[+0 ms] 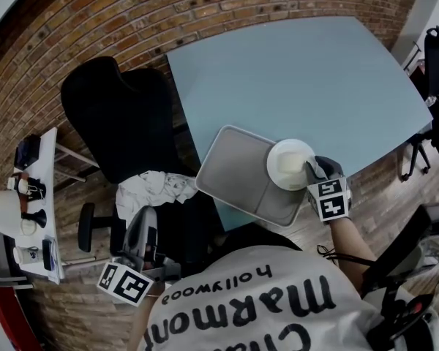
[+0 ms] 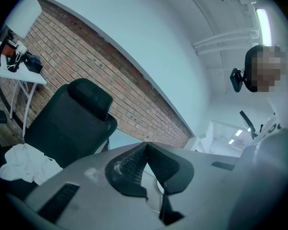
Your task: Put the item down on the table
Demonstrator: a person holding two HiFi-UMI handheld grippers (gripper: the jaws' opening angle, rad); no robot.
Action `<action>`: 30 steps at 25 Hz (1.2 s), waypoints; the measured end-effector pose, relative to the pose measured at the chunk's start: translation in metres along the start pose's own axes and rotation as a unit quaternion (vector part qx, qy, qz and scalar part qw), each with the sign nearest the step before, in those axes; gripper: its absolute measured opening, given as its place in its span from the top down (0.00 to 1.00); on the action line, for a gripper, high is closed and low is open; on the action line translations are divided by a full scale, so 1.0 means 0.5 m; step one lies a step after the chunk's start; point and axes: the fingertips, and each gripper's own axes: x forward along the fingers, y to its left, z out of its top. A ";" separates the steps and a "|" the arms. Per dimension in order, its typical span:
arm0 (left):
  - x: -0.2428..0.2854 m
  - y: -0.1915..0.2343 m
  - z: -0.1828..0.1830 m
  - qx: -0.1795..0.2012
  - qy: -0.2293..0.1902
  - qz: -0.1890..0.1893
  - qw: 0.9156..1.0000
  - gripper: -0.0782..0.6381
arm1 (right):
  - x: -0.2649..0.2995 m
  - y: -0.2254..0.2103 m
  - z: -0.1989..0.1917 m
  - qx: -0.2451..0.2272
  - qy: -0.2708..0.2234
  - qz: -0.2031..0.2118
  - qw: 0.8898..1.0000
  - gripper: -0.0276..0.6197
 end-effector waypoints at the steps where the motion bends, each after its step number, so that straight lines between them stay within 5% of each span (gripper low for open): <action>1: 0.004 0.003 -0.002 -0.006 0.001 -0.001 1.000 0.88 | -0.006 0.005 0.016 0.005 -0.015 0.007 1.000 0.78; 6: -0.005 0.024 -0.017 -0.019 0.021 -0.016 0.999 0.88 | -0.073 0.076 0.101 0.008 -0.103 0.051 0.993 0.79; 8: -0.010 0.028 -0.023 -0.014 0.034 -0.025 0.999 0.88 | -0.101 0.095 0.121 0.013 -0.125 0.052 0.991 0.88; 13: -0.026 0.040 -0.023 -0.018 0.057 -0.049 0.997 0.88 | -0.168 0.145 0.141 0.075 -0.160 0.072 0.982 0.92; 16: -0.043 0.045 -0.021 -0.010 0.077 -0.070 0.994 0.88 | -0.215 0.188 0.152 0.151 -0.210 0.118 0.959 0.92; 21: -0.082 0.050 -0.019 0.025 0.111 -0.113 0.987 0.88 | -0.304 0.262 0.161 0.290 -0.272 0.196 0.896 0.92; 26: -0.115 0.044 -0.044 0.007 0.131 -0.159 0.978 0.88 | -0.368 0.367 0.142 0.249 -0.262 0.185 0.914 0.92; 30: -0.129 0.005 -0.076 -0.001 0.146 -0.207 0.967 0.88 | -0.419 0.425 0.122 0.258 -0.251 0.190 0.913 0.92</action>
